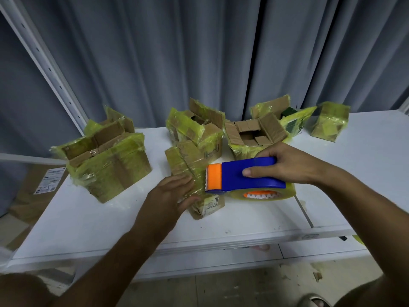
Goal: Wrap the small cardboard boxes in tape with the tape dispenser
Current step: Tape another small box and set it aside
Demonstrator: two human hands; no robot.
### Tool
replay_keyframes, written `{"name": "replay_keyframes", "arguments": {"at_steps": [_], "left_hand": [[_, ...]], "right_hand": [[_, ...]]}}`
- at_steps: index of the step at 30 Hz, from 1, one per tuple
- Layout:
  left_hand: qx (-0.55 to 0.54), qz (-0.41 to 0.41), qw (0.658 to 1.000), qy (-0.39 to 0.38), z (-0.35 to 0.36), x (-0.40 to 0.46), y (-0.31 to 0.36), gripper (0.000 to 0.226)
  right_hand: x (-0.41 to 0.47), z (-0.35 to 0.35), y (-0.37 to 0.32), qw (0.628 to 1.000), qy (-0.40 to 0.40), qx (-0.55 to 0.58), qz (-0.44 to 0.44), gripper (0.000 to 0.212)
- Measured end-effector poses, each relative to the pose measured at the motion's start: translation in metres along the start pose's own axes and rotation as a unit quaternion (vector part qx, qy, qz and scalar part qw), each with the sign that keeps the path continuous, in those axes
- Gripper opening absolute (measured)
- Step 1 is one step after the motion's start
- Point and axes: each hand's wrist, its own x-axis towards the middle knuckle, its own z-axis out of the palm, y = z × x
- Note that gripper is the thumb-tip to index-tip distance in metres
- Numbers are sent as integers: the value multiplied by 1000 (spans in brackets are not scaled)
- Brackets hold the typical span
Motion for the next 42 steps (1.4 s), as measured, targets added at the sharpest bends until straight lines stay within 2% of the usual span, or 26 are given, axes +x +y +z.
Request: {"name": "replay_keyframes", "arguments": {"at_steps": [4,9,14,16,19,22,27,32,36,40,42], "left_hand": [[12,30,999,-21,-11,0,-10,43],[-17,30,999,-40,-21,3,-33,49],[-6,20,999,-32,-23,7,-17,44],[10,28,999,-40,-22,11,-7,51],[55,67,996,-35,-11,18,8,56],[46,88,994,-49,5,23,11,53],[15,79,996,-34,23,23,12,47],[-30,46,998,-31,25,26,14,49],[-40,48,998,-29,27,26,12,46],[-37,53,998,-19,26,27,12,43],[-33,59,997,-24,26,26,9,43]], "right_hand": [[-4,-5,-2,1000,-20,13,-3,40],[-11,-27,11,999,-3,17,37,52],[-5,-9,15,999,-1,-36,41,51],[-3,-6,13,998,-10,-50,46,54],[-1,-4,9,997,-16,-51,55,47],[0,-1,4,996,-7,-69,62,40],[1,5,-11,983,32,-142,113,47],[-2,35,-43,931,117,-324,117,46],[2,28,-43,946,93,-269,156,46],[9,27,-44,946,93,-278,142,45],[14,19,-45,956,61,-238,158,46]]}}
